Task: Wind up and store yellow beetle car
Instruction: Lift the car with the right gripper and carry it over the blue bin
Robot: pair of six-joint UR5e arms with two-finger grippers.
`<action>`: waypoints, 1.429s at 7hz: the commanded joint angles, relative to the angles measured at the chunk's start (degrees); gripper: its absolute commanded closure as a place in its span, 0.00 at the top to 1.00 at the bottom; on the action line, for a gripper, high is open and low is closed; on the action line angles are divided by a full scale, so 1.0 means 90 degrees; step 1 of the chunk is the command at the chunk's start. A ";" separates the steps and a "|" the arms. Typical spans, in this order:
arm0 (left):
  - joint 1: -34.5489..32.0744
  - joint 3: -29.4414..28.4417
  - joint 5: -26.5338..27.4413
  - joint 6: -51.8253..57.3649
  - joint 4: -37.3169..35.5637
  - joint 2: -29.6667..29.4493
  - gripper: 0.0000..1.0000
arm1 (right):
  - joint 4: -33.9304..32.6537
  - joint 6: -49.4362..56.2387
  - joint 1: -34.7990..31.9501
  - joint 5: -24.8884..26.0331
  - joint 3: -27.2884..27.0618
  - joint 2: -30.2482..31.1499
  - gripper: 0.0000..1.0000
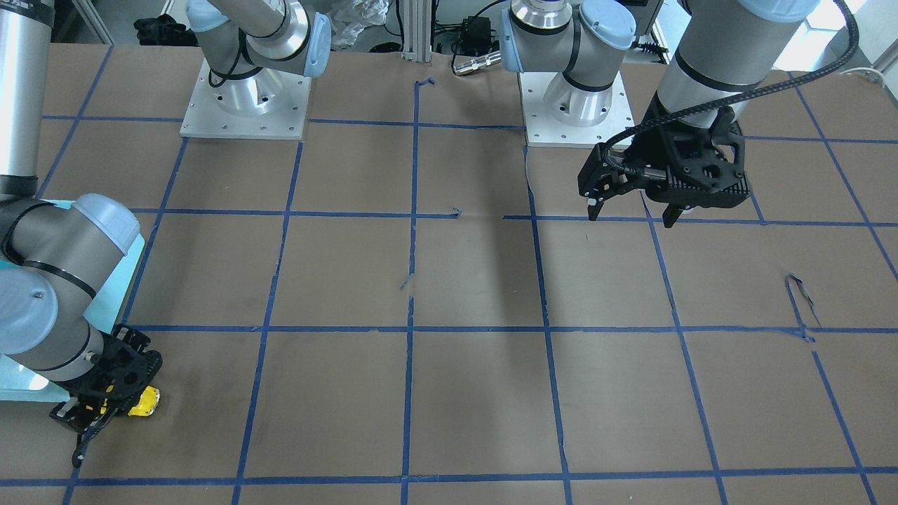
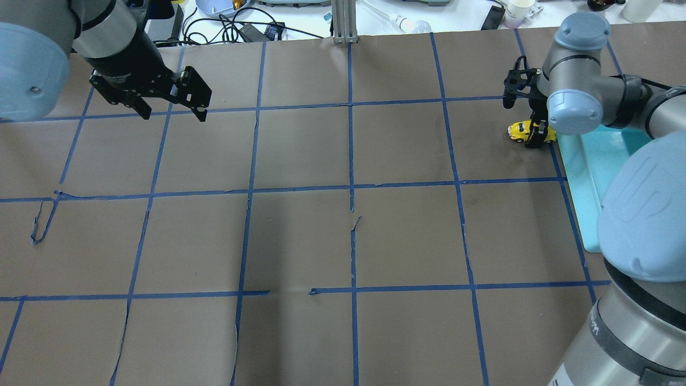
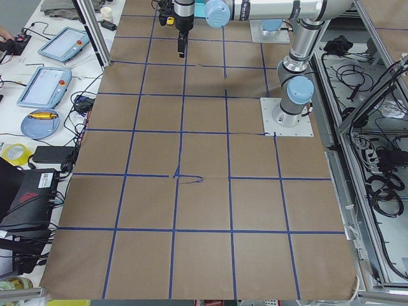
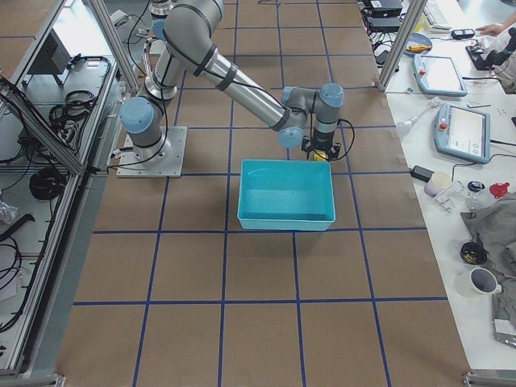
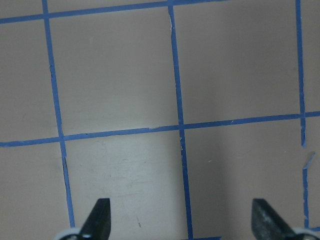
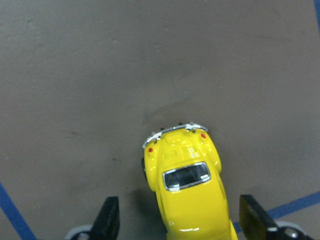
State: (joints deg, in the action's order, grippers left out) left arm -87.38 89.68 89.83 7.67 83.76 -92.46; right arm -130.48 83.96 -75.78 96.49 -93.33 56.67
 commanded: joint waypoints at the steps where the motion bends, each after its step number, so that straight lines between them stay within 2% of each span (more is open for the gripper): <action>1: 0.0001 -0.0003 0.0000 0.0017 0.0000 0.0000 1.00 | 0.0024 -0.0061 0.0002 0.0001 0.0008 0.0022 0.00; 3: 0.0011 -0.0003 0.0000 0.0027 -0.0010 0.0000 1.00 | 0.0073 -0.0101 -0.0007 -0.0037 0.0067 0.0099 0.00; 4: 0.0011 -0.0003 0.0000 0.0027 -0.0010 0.0000 1.00 | 0.0083 -0.0101 -0.0007 -0.0202 0.0106 0.0226 0.00; 5: 0.0011 -0.0003 0.0000 0.0027 -0.0010 0.0000 1.00 | 0.0093 -0.0217 -0.0007 -0.0735 0.0135 0.0401 0.00; 6: 0.0011 -0.0013 0.0000 0.0027 -0.0010 0.0000 1.00 | 0.0122 -0.0257 -0.0017 -0.0770 0.0135 0.0538 0.00; 8: 0.0011 -0.0023 0.0010 0.0027 -0.0019 0.0000 1.00 | 0.0752 -0.0257 -0.0027 -0.0634 0.0155 0.1171 0.00; 9: 0.0021 -0.0023 0.0010 0.0027 -0.0020 0.0000 1.00 | 0.1047 -0.0170 -0.0017 -0.0218 0.0164 0.1513 0.00; 10: 0.0021 -0.0033 0.0010 0.0027 -0.0010 0.0000 1.00 | 0.1446 -0.0150 0.0002 -0.0049 0.0174 0.1758 0.00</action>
State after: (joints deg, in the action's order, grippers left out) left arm -87.22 89.46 89.91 7.91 83.61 -92.46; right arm -121.54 82.23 -75.92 93.64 -91.87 69.34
